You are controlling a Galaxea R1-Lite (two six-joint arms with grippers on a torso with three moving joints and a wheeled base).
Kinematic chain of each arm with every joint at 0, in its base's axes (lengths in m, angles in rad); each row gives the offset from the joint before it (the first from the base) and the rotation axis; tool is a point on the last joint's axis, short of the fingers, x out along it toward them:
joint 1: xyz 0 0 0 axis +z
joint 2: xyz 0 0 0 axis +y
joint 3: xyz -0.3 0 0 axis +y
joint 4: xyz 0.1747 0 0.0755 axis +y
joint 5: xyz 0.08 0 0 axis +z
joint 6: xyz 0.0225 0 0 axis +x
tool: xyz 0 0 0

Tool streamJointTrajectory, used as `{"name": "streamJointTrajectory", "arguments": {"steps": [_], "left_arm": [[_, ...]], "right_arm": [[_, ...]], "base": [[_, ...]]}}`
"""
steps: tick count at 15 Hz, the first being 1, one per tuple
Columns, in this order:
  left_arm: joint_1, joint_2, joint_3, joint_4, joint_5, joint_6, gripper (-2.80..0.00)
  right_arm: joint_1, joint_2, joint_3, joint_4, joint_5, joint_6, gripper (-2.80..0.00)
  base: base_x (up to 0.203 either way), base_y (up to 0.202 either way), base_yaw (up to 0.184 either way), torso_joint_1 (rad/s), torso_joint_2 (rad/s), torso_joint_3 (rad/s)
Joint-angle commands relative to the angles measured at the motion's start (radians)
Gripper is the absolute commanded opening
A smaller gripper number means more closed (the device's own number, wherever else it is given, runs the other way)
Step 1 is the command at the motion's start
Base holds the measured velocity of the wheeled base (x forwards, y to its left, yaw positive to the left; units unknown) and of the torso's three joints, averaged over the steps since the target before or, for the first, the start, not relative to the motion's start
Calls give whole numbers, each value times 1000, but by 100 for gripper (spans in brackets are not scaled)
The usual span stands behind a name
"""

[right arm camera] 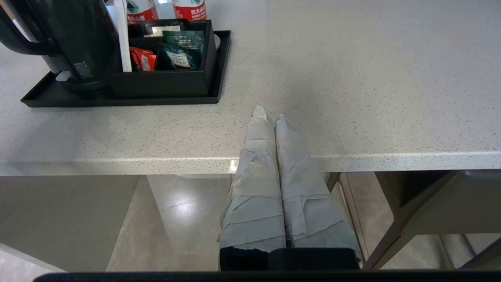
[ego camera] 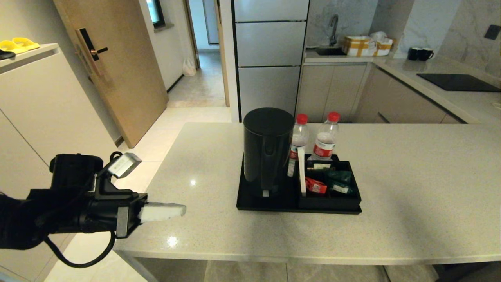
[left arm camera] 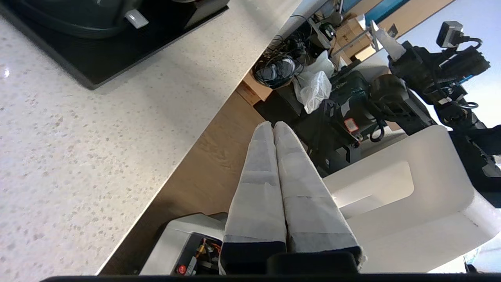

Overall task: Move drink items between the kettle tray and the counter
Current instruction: Pick up the kettle

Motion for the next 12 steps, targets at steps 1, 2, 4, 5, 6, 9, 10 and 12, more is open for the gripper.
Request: {"name": "streamJointTrajectory", "arguments": {"steps": [1,2,4,5,6,9,10,12], "left_arm": [[-5,-1,15,-10,-16,1,-280],[-15,4,26,-24,-22,18,-280],[-39,32,77,-75,-12,107,-280],[-43,30,90,-99,-10,126,-280],[-43,10,71,-103,-3,111,-280],[-81,-17,-32,-99,115,-135,-280],[-100,-15,-63,-102,145,-189,0],[-154,8,-117,-106,159,-266,0]], "right_arm": [[0,-2,0,0,0,0,-280],[0,-2,0,0,0,0,-280],[0,-2,0,0,0,0,-280],[0,-2,0,0,0,0,-280],[0,-2,0,0,0,0,-280],[0,-2,0,0,0,0,-280],[0,-2,0,0,0,0,-280],[0,-2,0,1,0,0,-280]], "base": [[0,0,0,0,0,0],[0,0,0,0,0,0],[0,0,0,0,0,0],[0,0,0,0,0,0],[0,0,0,0,0,0],[0,0,0,0,0,0],[0,0,0,0,0,0],[0,0,0,0,0,0]]}}
